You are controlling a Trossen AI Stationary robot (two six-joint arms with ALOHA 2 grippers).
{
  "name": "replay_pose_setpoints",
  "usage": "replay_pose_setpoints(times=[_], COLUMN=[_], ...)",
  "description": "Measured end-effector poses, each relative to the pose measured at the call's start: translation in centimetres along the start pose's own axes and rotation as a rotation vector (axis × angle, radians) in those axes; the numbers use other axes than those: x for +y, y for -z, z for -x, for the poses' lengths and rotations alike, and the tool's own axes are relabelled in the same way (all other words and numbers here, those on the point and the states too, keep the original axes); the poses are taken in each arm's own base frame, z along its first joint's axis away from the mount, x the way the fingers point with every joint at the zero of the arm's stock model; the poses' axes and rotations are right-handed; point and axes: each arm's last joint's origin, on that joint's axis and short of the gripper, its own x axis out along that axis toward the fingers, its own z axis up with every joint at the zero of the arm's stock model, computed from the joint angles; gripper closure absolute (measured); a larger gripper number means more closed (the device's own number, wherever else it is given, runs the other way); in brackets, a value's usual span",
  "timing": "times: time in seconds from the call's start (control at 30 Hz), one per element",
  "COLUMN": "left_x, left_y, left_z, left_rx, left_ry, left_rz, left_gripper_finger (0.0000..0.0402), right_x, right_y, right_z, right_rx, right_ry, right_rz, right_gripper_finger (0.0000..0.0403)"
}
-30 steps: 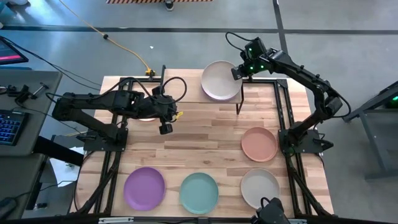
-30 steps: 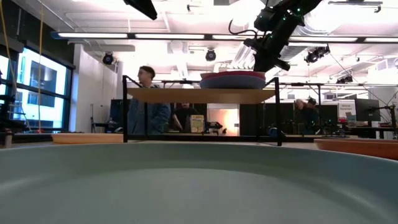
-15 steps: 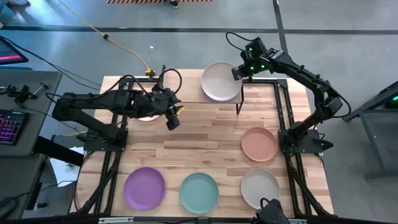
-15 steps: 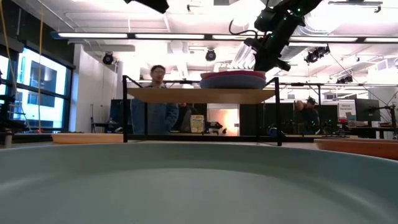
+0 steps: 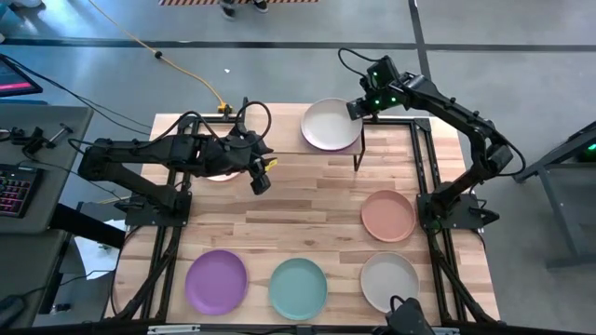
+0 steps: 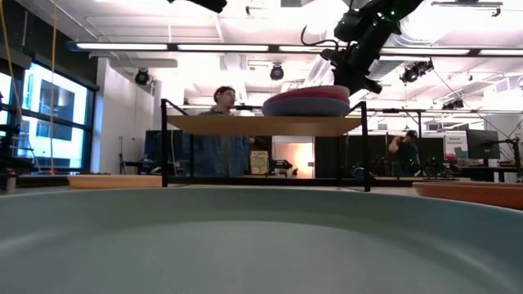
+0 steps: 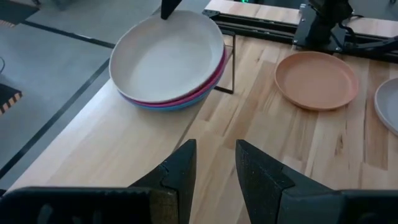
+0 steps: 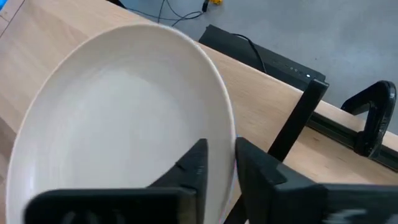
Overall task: Place and stack plates onto a shelf
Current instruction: Stack the top white plate on top of the pink plate on the shelf, then stack the violet plate on top of the white plate on the shelf
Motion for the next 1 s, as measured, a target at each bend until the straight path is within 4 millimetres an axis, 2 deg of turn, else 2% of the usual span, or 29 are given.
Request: replay_pose_setpoints(times=[0.2,0.37,0.57,0.8,1.0], left_x=[0.0,0.0,0.0,0.0,0.0], left_y=[0.0,0.0,0.0,0.0,0.0], left_z=[0.0,0.0,0.0,0.0,0.0], left_rx=[0.0,0.0,0.0,0.0,0.0], left_ry=[0.0,0.0,0.0,0.0,0.0], left_rz=[0.0,0.0,0.0,0.0,0.0], left_gripper_finger=[0.0298,0.0298,0.0298,0.0298,0.0298], right_x=[0.1,0.2,1.7,4.3,6.6], right_y=[-0.2,-0.3,-0.2,1.2,2.6], right_z=[0.0,0.3,2.8,6.2,7.9], right_rx=[-0.024,-0.037,-0.127,-0.191,-0.207], right_ry=[-0.01,-0.016,-0.121,-0.199,-0.263], right_rz=[-0.004,-0.008,0.032,0.134,0.204], right_gripper_finger=[0.0291,0.0275,0.0274,0.0273,0.0273])
